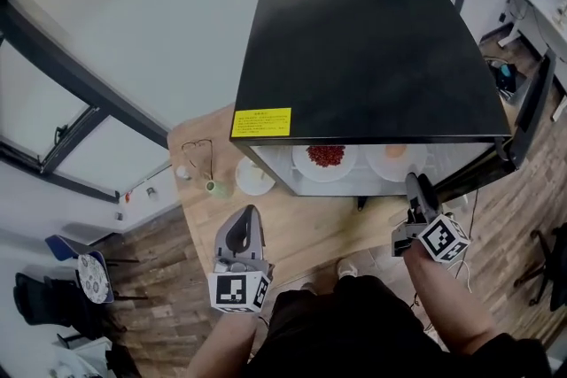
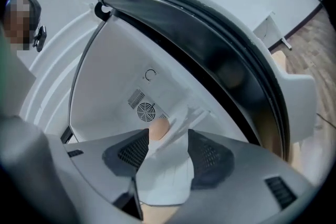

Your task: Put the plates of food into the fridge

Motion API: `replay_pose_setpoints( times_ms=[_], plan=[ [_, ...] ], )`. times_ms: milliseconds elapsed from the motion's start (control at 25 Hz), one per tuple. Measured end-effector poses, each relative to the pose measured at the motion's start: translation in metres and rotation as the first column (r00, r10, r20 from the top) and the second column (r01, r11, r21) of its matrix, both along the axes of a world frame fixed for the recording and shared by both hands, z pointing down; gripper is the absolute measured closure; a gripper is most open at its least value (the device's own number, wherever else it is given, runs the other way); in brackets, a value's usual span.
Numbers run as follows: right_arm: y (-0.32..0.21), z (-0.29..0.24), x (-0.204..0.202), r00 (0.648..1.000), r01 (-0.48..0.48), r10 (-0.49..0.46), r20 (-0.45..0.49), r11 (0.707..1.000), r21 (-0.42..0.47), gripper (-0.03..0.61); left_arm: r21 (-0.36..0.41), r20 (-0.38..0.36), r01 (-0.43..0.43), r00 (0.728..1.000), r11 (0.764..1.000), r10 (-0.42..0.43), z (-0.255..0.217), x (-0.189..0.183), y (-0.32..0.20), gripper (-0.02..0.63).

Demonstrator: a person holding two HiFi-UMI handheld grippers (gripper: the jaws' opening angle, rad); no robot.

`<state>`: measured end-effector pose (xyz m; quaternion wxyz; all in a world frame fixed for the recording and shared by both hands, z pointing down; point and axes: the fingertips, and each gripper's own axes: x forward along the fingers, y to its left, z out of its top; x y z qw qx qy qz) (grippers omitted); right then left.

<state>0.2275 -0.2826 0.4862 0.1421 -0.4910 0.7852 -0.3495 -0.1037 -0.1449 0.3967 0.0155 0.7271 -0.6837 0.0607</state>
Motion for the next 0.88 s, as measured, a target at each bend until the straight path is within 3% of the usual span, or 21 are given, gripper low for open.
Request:
replay_pose_setpoints(
  times_ms=[200, 440, 680, 880],
  plan=[
    [0.015, 0.005, -0.005, 0.998, 0.024, -0.023, -0.053, 1.000, 0.008, 0.347, 0.036, 0.042, 0.080, 0.996, 0.996, -0.081, -0.006, -0.029, 0.045, 0.611],
    [0.059, 0.020, -0.033, 0.994, 0.030, -0.034, -0.101, 0.999, -0.038, 0.347, 0.039, 0.029, 0.165, 0.986, 0.986, -0.166, -0.004, -0.071, 0.113, 0.611],
    [0.126, 0.041, -0.100, 0.970, 0.177, -0.189, -0.152, 0.980, -0.090, 0.347, 0.041, 0.046, 0.221, 0.974, 0.974, -0.223, -0.002, -0.107, 0.188, 0.611],
    [0.189, 0.069, -0.170, 0.930, 0.337, -0.354, -0.103, 0.929, -0.152, 0.350, 0.029, 0.032, 0.286, 0.958, 0.958, -0.286, 0.009, -0.141, 0.248, 0.611]
  ],
)
